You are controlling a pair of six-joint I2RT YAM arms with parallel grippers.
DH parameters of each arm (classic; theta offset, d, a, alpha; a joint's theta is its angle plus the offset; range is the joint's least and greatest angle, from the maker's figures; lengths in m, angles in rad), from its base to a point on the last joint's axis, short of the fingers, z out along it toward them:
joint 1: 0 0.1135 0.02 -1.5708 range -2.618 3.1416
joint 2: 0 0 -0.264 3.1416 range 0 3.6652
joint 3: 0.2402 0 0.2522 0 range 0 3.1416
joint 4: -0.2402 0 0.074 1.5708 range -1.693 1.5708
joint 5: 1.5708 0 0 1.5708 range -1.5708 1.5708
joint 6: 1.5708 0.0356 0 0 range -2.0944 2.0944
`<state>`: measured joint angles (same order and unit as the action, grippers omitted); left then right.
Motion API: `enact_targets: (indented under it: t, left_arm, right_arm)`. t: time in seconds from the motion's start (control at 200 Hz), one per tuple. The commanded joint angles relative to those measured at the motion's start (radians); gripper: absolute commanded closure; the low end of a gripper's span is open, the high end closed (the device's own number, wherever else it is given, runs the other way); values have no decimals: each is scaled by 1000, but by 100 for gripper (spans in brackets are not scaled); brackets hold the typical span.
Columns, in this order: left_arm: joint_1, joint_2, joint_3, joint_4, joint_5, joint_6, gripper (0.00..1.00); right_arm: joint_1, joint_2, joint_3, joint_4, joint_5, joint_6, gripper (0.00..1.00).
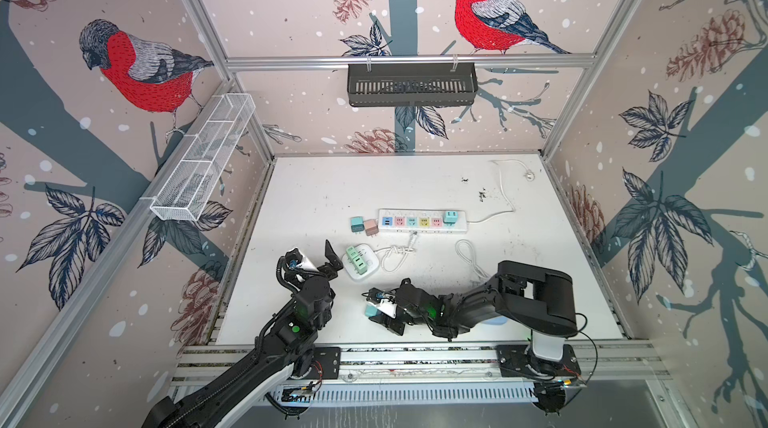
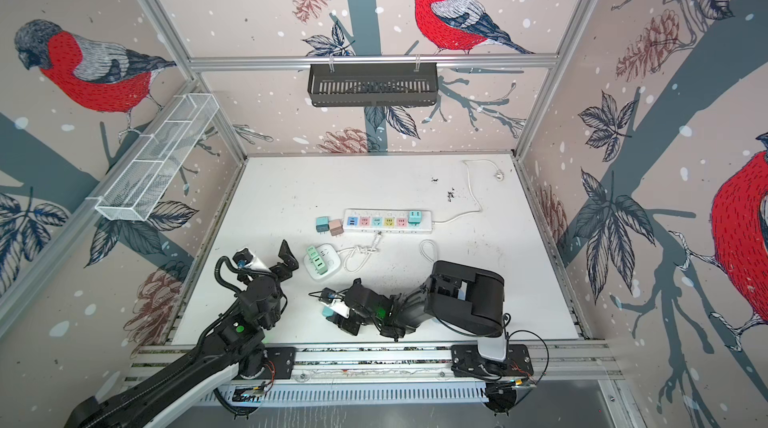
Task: Insert the plug
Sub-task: 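Lift the teal adapter with the right gripper toward the left gripper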
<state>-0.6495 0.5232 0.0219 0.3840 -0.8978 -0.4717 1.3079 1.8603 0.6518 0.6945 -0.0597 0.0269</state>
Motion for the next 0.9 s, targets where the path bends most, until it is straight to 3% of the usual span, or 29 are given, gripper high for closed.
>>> enact_targets:
  t: [0.0, 0.13, 0.23, 0.31, 0.435, 0.555, 0.61, 0.68, 0.896]
  left_arm:
    - [3, 17, 19, 43, -25, -15, 3]
    - [3, 23, 67, -37, -12, -37, 3]
    - [3, 10, 154, -161, -1, -118, 3]
    - [4, -7, 209, -169, 108, -79, 3]
    - [4, -11, 215, -24, 336, 66, 3]
    - [2, 20, 247, 46, 508, 104, 3]
    - [2, 48, 271, 59, 587, 125, 3]
    - [3, 102, 308, 73, 668, 140, 3]
    - [2, 269, 487, -12, 915, 185, 5]
  right_arm:
    - [-14, -36, -24, -6, 2, 2, 62]
    - [-57, -113, -74, 41, -40, -13, 65]
    - [-92, -207, -113, 33, -5, -27, 71]
    - [-128, -300, -167, 34, 28, -34, 74]
    - [-176, -488, -260, 49, 114, -53, 75]
    - [-228, -666, -319, 38, 169, -61, 74]
    - [-263, -721, -336, 25, 188, -53, 76]
    - [-301, -778, -343, -9, 208, -48, 86]
    - [-338, -910, -413, 36, 272, -134, 91]
